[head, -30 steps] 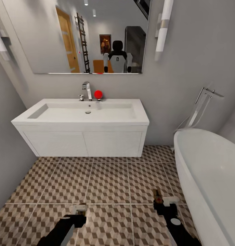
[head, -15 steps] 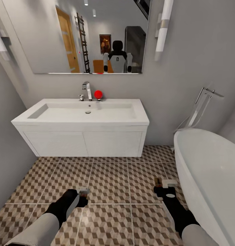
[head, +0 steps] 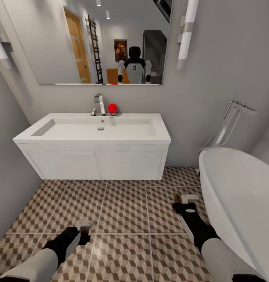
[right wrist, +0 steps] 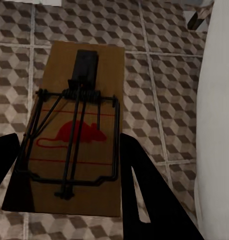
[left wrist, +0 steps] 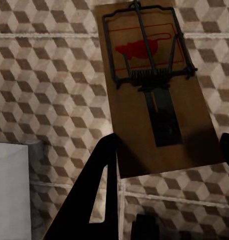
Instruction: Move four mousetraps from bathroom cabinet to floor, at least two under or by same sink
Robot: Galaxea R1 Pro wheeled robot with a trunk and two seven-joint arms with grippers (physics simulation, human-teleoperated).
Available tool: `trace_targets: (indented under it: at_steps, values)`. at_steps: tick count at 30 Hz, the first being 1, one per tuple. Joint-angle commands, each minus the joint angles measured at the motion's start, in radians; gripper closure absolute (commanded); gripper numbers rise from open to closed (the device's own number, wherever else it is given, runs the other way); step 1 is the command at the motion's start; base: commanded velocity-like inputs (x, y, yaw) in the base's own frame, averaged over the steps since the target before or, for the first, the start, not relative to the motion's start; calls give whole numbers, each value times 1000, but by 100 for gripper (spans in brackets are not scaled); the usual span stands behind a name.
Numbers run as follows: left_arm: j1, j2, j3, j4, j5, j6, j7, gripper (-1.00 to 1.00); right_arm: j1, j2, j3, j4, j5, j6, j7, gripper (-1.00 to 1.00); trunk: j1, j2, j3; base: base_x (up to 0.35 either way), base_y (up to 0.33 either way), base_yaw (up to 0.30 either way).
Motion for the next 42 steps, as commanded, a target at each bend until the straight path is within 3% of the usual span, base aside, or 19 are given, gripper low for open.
trace_targets:
  at_steps: [1, 6, 9, 22, 42]
  values:
    - [0, 0, -8, 14, 10, -32, 5, 100, -1, 1, -2, 3, 8, -13, 0, 100, 0, 0, -1, 0, 0, 0]
    - [0, -12, -11, -22, 13, -83, 5, 100, -1, -2, -2, 8, 10, -44, 3, 100, 0, 0, -1, 0, 0, 0]
    - [0, -30, -13, -37, 12, -89, 6, 100, -1, -2, -2, 7, 11, -48, 2, 100, 0, 0, -1, 0, 0, 0]
    - [1, -57, -13, -45, 12, -92, 7, 100, -1, -1, -3, -1, 11, -51, -1, 100, 0, 0, -1, 0, 0, 0]
    - [1, -60, -13, -44, 12, -94, 7, 100, -1, -1, -4, -5, 11, -51, 0, 100, 0, 0, -20, 0, 0, 0]
